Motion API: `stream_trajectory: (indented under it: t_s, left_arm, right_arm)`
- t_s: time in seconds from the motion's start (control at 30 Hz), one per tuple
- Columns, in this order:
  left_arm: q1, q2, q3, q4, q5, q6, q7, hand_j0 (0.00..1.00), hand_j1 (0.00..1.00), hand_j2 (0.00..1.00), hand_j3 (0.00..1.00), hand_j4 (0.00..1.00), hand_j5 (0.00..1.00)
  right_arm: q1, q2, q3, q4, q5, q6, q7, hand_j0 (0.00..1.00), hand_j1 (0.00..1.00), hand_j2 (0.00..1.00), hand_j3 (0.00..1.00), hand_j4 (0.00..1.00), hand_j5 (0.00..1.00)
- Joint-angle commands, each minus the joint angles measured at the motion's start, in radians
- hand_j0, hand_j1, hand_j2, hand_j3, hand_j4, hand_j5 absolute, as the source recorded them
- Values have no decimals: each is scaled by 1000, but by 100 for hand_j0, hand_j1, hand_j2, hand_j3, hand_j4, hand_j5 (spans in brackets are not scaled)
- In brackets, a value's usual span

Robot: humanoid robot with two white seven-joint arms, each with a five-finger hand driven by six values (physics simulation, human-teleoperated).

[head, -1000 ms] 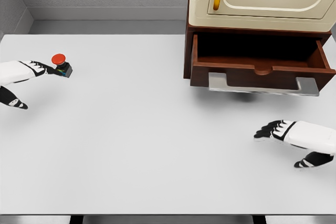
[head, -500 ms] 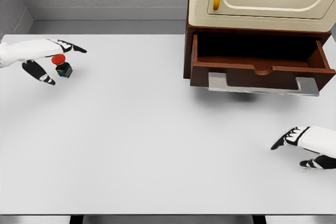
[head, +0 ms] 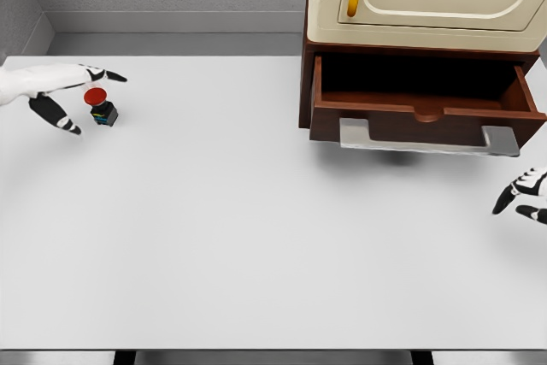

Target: Put the switch into the drawer with left arm, and close the drawer with right arm

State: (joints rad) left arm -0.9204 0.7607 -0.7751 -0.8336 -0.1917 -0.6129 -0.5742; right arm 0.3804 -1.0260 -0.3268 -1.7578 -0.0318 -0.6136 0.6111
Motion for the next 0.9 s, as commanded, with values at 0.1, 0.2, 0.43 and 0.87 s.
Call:
stream_trajectory:
  t_s: [0.1,0.2,0.43,0.87]
  left_arm:
    - [-2,-12,5,51,2,2,1,95,95,95,95,95,95]
    - [-9,-49,5,114,-5,2,1,93,93,93,93,93,93]
    - [-37,-110,5,215,-14,2,1,93,93,93,93,93,93]
    - [-40,-109,7,223,-18,2,1,67,67,67,67,67,67]
  right_arm:
    - [-3,-3,0,-2,-11,3,0,48,48,48,48,48,48]
    - [-9,-5,8,-2,-11,3,0,48,48,48,48,48,48]
    - [-17,-6,20,-2,-11,3,0,48,48,48,48,48,48]
    - [-64,-36,72,-2,-11,3,0,49,49,49,49,49,49]
